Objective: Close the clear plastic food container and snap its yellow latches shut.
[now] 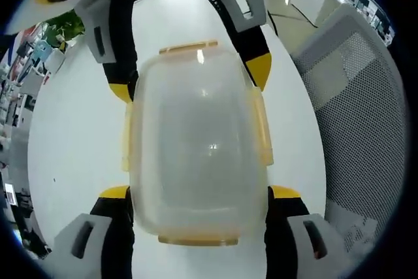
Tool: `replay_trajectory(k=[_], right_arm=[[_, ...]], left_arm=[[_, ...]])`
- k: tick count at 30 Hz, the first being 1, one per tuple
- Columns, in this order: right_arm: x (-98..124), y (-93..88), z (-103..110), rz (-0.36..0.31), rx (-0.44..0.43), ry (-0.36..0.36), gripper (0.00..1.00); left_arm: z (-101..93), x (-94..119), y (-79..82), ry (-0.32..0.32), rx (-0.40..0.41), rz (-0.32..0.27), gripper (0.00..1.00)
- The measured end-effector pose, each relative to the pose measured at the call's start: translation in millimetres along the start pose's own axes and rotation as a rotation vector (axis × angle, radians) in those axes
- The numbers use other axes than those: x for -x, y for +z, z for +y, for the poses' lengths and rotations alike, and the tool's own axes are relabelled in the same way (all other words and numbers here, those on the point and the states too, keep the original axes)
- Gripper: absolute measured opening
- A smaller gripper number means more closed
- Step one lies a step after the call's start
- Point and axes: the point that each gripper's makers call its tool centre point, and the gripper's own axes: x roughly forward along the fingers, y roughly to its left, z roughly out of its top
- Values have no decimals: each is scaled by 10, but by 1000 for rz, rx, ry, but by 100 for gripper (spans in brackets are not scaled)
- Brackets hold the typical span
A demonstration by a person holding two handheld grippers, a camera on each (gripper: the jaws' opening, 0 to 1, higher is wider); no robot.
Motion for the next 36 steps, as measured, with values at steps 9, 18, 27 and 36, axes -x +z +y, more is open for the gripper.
replay_trajectory(k=[9,18,27,36], right_arm=[[-60,138,-3,10,6,3,83],[-115,295,4,4,14,2,83],[-175,449,8,5,17,0,83],[-235,613,22,5,24,-1,83]], left_arm=[[-18,44,-143,2,8,10,83],[-31,88,-295,6,19,9,83],[-52,138,-454,8,29,15,83],[-78,181,-618,8,38,36,84]])
